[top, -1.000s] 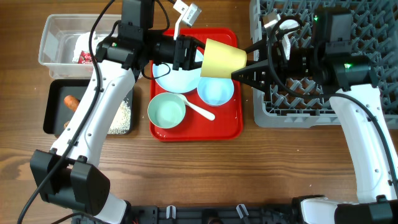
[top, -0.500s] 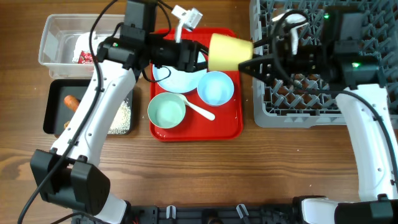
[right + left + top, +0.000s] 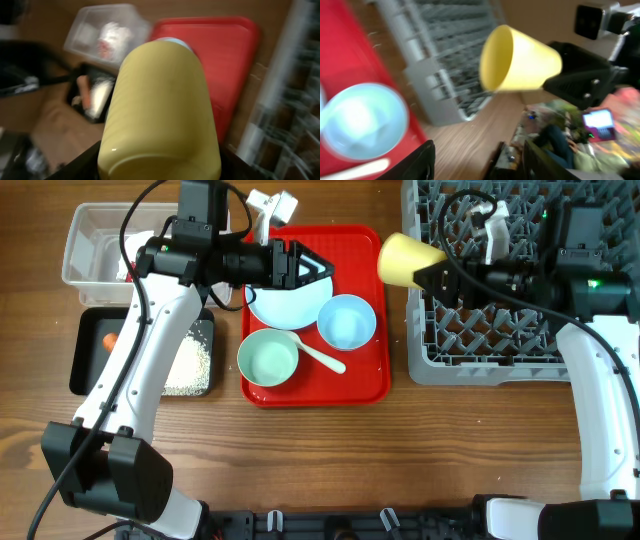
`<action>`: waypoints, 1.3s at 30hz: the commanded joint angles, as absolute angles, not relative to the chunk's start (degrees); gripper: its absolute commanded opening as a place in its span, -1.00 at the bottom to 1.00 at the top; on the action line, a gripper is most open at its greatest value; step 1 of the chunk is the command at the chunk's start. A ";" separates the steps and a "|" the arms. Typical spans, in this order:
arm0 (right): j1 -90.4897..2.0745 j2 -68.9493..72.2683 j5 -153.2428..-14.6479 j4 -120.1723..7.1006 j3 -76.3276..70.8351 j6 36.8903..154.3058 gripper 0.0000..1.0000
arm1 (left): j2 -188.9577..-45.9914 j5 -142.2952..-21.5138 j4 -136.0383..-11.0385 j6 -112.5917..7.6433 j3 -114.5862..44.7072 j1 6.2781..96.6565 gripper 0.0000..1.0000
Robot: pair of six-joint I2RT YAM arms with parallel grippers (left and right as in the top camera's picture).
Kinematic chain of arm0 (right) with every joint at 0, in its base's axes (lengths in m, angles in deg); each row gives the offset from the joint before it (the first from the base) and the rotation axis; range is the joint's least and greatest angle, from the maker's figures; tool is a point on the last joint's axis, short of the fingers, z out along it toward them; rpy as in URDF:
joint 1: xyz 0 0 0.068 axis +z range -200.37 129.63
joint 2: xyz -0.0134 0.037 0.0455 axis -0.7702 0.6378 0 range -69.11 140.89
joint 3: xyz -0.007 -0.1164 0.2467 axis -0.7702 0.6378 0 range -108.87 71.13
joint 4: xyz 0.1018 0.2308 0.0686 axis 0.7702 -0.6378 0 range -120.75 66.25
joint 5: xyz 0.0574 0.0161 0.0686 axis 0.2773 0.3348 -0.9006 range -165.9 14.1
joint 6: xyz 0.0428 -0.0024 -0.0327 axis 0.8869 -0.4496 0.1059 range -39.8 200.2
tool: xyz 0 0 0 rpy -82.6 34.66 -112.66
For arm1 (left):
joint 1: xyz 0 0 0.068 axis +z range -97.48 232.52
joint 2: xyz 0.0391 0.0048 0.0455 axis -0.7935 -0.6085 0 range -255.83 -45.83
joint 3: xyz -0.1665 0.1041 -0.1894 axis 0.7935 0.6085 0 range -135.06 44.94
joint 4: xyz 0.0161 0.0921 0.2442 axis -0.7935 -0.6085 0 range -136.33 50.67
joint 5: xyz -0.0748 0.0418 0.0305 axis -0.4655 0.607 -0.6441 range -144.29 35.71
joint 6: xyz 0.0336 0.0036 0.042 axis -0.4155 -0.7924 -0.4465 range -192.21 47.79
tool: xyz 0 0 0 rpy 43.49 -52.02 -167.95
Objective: Sort waste into correct bins and load items into the dishwasher rack
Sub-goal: 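Place the yellow cup into the rack with the right gripper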
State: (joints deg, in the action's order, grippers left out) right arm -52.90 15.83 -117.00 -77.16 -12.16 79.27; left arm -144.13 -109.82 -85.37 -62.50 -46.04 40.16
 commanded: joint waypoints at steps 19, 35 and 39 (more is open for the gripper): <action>-49.44 24.53 -79.34 -94.84 -12.75 97.22 -0.21 | -144.09 -74.98 -99.67 -62.82 -46.15 40.42 0.34; -47.04 29.69 -79.37 -98.01 -19.91 96.82 0.99 | -142.77 -71.06 -100.06 -62.80 -47.88 45.29 0.46; -45.49 29.56 -85.27 -97.73 -24.57 93.57 1.00 | -141.62 -64.31 -99.62 -62.74 -48.08 55.70 0.73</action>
